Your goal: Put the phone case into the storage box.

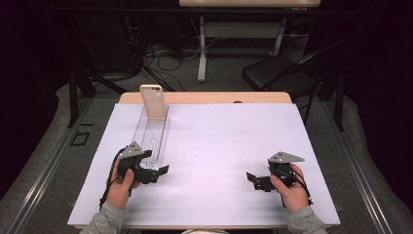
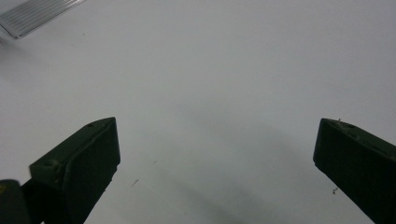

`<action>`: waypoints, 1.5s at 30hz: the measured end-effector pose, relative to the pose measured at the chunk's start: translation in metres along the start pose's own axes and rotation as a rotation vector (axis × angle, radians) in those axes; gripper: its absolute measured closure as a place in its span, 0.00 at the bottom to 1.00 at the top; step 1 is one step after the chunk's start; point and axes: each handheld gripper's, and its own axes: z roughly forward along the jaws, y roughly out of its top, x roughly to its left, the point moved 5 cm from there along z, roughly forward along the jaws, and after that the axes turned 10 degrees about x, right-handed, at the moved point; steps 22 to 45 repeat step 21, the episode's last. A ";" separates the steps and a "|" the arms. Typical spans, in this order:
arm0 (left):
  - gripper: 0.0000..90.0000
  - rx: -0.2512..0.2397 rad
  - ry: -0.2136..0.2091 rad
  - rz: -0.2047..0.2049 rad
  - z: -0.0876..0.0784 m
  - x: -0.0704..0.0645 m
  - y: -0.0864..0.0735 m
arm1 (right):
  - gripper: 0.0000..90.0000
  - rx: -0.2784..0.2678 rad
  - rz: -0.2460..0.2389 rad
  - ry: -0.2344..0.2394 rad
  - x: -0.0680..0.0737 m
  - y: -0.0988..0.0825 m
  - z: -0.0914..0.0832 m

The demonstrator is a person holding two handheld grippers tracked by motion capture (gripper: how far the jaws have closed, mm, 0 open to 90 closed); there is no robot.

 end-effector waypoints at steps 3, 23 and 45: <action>0.07 0.003 0.002 -0.001 0.000 0.001 -0.001 | 0.00 -0.004 -0.005 -0.002 0.000 0.000 0.000; 0.07 0.005 0.001 0.006 0.001 0.001 0.000 | 0.00 0.001 0.001 -0.002 0.000 -0.002 0.000; 0.07 0.005 0.001 0.006 0.001 0.001 0.000 | 0.00 0.001 0.001 -0.002 0.000 -0.002 0.000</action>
